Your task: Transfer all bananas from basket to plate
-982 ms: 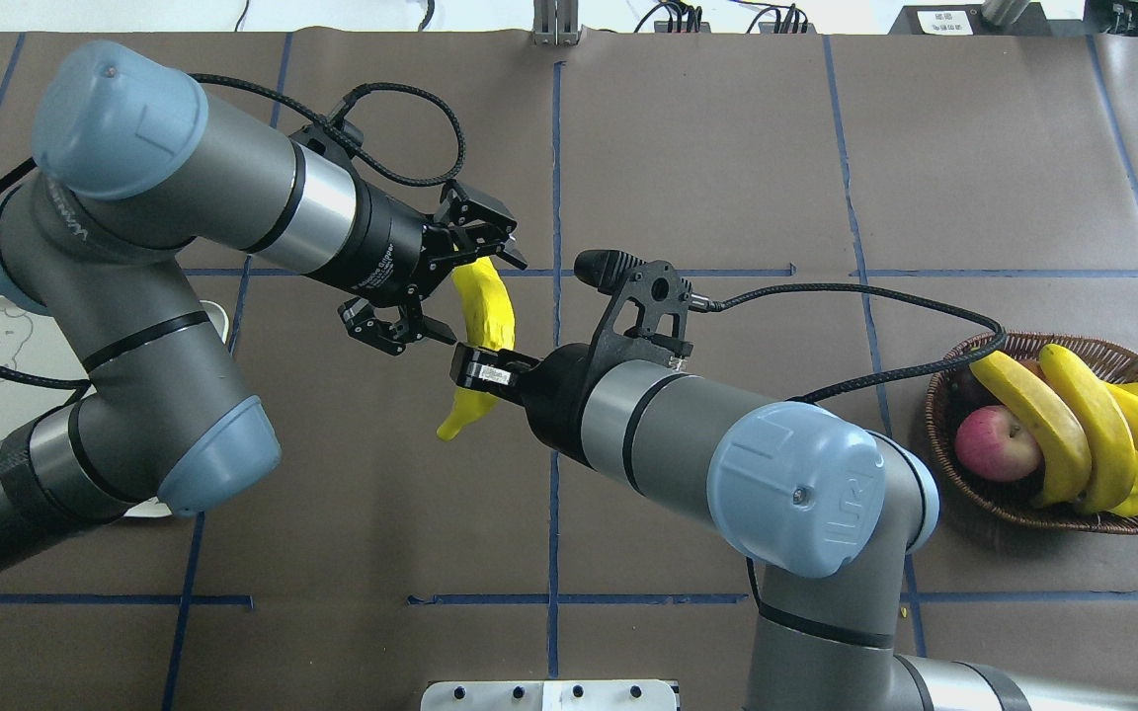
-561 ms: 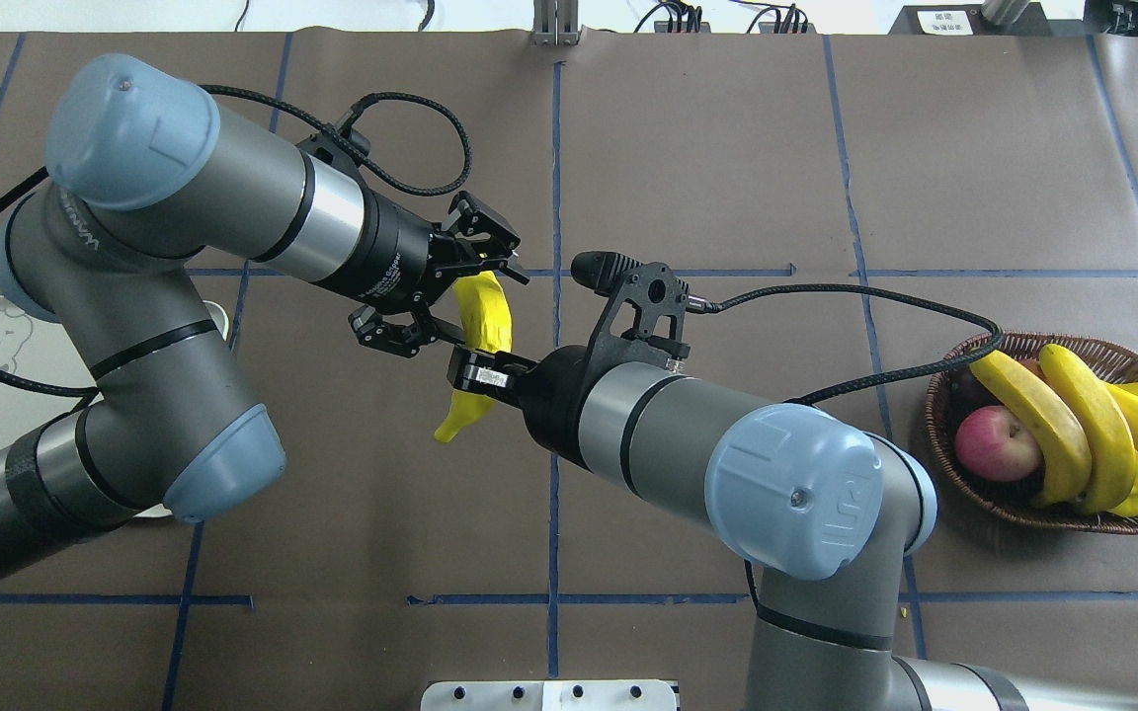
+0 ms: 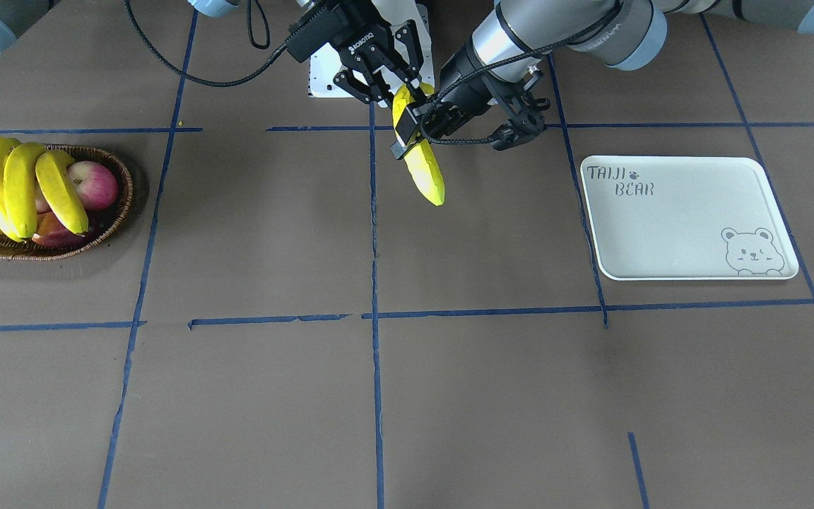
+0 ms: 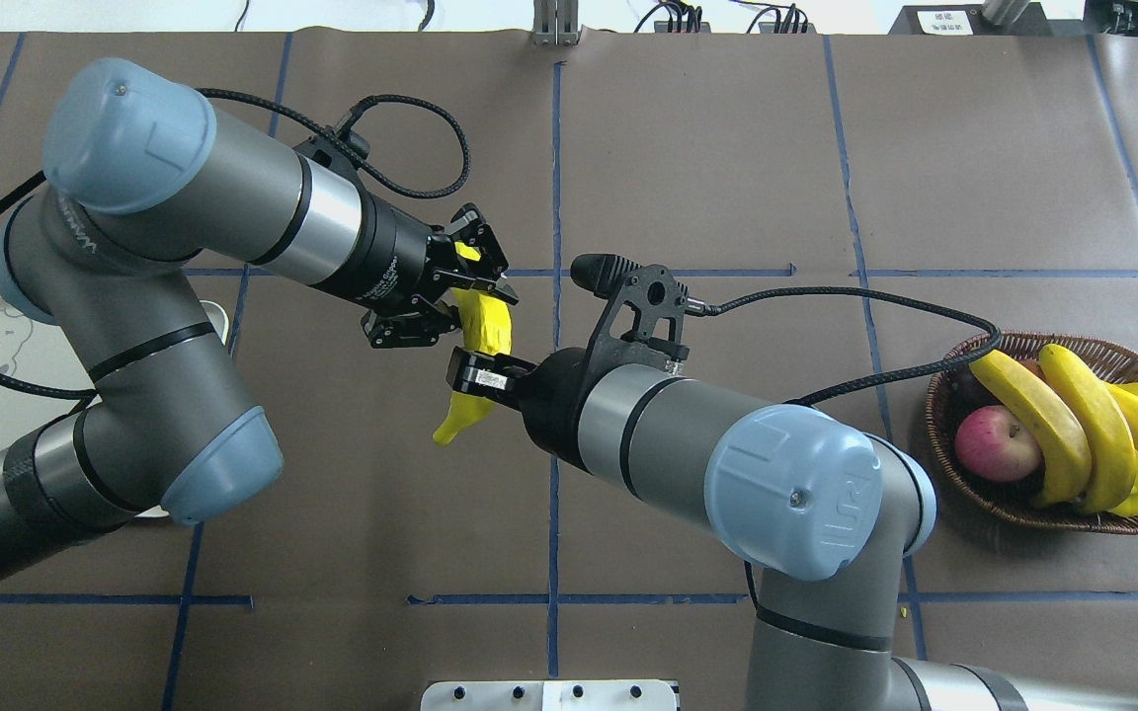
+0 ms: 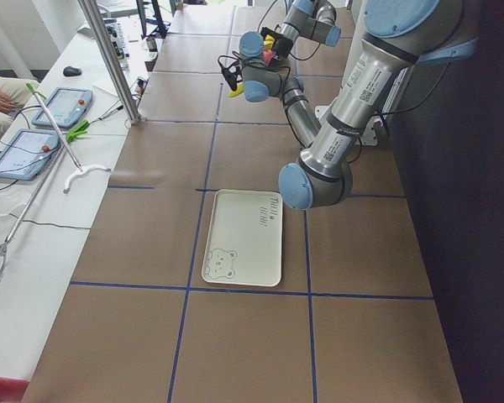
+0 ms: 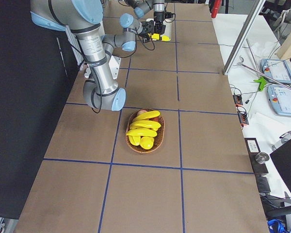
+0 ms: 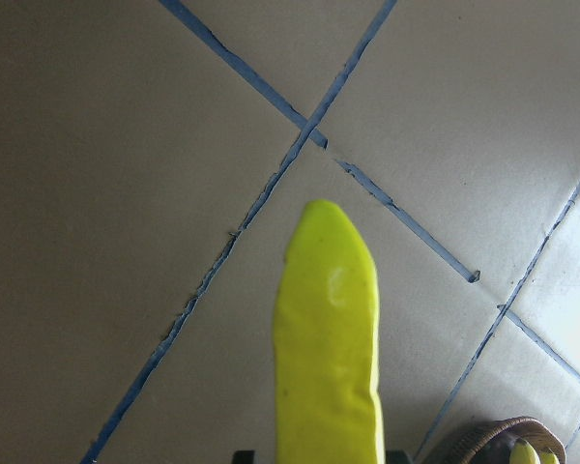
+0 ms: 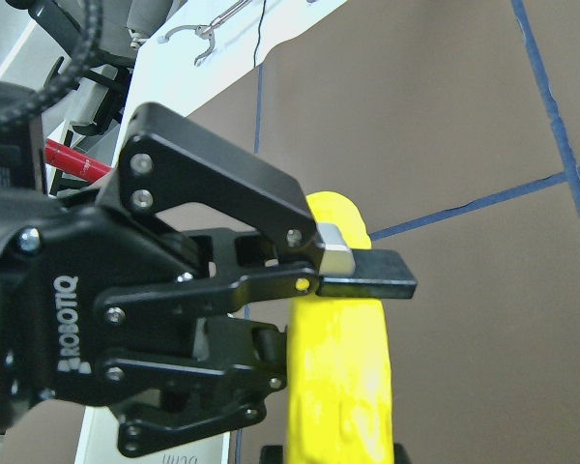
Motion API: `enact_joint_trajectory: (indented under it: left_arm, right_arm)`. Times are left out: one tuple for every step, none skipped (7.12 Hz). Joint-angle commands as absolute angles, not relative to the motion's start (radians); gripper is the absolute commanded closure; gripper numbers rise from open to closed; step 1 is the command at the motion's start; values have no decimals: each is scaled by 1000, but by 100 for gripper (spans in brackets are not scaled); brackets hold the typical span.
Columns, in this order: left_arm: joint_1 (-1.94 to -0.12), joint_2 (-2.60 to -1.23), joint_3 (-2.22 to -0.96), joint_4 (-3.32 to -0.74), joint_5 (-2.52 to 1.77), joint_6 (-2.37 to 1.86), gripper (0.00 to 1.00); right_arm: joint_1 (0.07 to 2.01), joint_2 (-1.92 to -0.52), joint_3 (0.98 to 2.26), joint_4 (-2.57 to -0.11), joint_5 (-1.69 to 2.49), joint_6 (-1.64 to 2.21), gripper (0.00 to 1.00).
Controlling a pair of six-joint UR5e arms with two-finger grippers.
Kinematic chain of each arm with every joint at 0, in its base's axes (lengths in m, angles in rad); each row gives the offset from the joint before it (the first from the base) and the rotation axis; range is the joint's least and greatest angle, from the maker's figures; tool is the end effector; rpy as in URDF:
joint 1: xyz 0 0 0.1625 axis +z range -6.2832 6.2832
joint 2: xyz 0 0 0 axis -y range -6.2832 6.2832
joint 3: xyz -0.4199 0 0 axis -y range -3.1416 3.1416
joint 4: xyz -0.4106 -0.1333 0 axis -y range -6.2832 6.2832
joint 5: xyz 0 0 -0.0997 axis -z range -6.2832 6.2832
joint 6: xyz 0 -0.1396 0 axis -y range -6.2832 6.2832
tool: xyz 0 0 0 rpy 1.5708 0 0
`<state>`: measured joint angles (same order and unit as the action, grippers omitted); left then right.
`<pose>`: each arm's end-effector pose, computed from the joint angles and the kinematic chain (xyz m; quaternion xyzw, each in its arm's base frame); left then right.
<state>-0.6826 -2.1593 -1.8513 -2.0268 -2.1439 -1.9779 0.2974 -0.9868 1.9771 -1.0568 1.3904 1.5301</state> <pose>0.4573 -0.4460 0.1300 -0.1397 0.6150 -0.2433 0.7369 -0.5276 -0.3273 0.0791 0.1793 -0.6597 0.1541 0.7134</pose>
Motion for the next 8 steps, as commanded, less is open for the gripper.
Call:
enact_joint_trajectory:
  left_arm:
    - [-683, -2152, -1853, -2025, -2145, -1977, 100]
    - [-686, -2148, -1853, -2026, -2141, -1976, 100]
    - [-683, -2126, -1862, -2026, -2091, -1976, 100]
    - [-681, -2109, -1861, -2025, -2045, -1973, 100]
    - [-683, -2062, -1879, -2022, -2007, -1979, 100]
    - [-681, -1998, -1908, -2019, -1894, -1979, 100]
    - [-684, -1940, -1917, -2016, -1896, -1968, 100]
    - [-684, -1872, -1925, -2011, -1901, -1895, 100]
  right_arm:
    - [299, -986, 1979, -1057, 1428, 1528, 0]
    - [305, -986, 1988, -1057, 1478, 1523, 0]
    - [331, -991, 1987, -1063, 1539, 1522, 0]
    - [372, -1000, 1987, -1069, 1622, 1522, 0]
    - [423, -1014, 1985, -1092, 1731, 1520, 0]
    - [495, -1038, 1988, -1132, 1869, 1516, 0]
    - [552, -1073, 2003, -1134, 1950, 1494, 0]
    - [599, -1142, 2017, -1134, 1977, 1474, 0]
